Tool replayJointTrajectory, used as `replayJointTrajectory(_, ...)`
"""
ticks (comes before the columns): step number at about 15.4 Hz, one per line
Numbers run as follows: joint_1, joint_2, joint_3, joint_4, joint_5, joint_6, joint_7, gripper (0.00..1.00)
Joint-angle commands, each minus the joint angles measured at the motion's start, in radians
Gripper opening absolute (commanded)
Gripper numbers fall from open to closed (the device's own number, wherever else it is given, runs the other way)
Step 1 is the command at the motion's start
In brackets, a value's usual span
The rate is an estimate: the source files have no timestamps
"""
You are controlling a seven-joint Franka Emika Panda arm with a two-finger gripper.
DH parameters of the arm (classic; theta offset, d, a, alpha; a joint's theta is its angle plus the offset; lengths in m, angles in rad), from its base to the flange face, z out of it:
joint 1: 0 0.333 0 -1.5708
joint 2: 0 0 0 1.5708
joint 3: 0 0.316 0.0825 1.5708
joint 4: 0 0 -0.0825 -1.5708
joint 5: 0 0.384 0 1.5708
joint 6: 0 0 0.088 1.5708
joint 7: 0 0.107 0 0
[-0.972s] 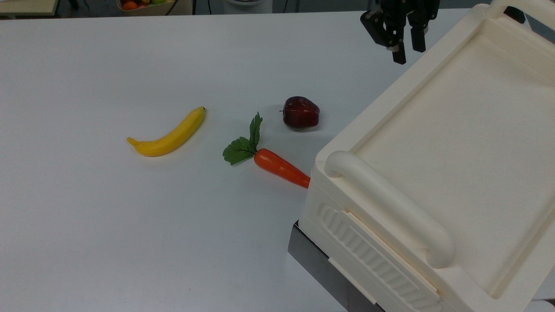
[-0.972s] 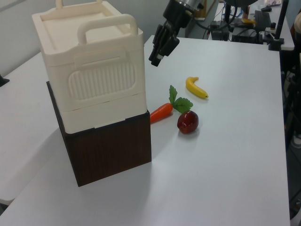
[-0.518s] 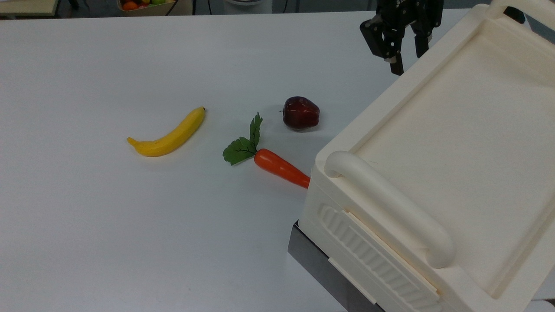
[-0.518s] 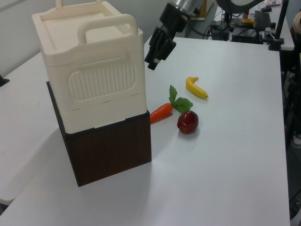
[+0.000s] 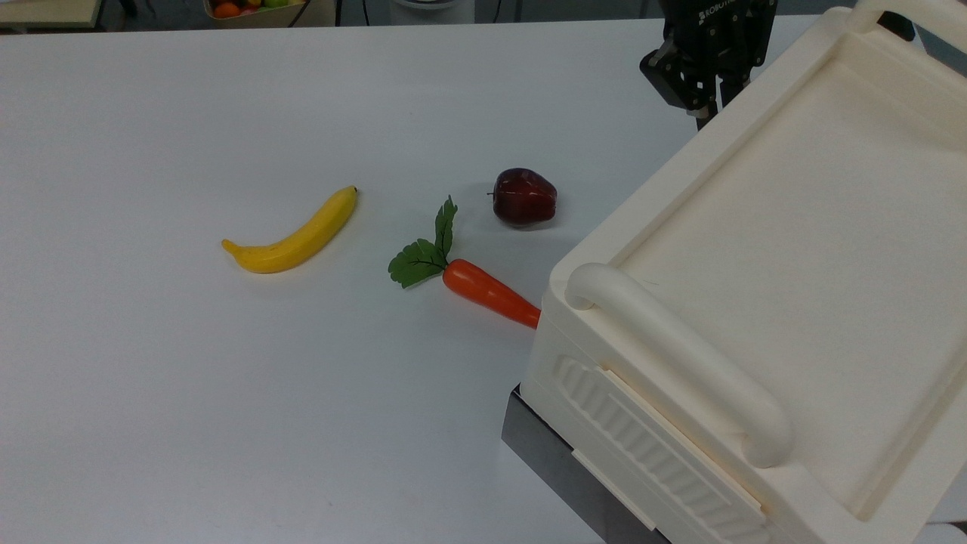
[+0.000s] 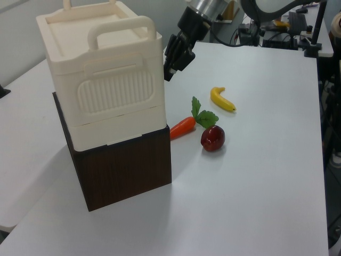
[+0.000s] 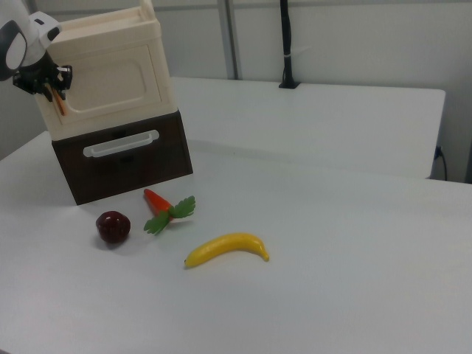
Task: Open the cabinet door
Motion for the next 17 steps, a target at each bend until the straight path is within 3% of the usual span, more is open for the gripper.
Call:
replayJointTrajectory(1, 0.006, -0.005, -0.001, -0.012, -0.005, 0.027, -0.051, 0.25)
replayJointTrajectory(5, 0.008, -0.004, -0.001, -0.012, -0.005, 0.05, -0.056, 0.22)
replayJointTrajectory(11, 0.009, -0.004, -0.001, -0.016, -0.008, 0.073, -0.083, 0.05)
replayJointTrajectory(17, -0.002, -0.041, -0.001, -0.039, -0.006, -0.029, -0.074, 0.02)
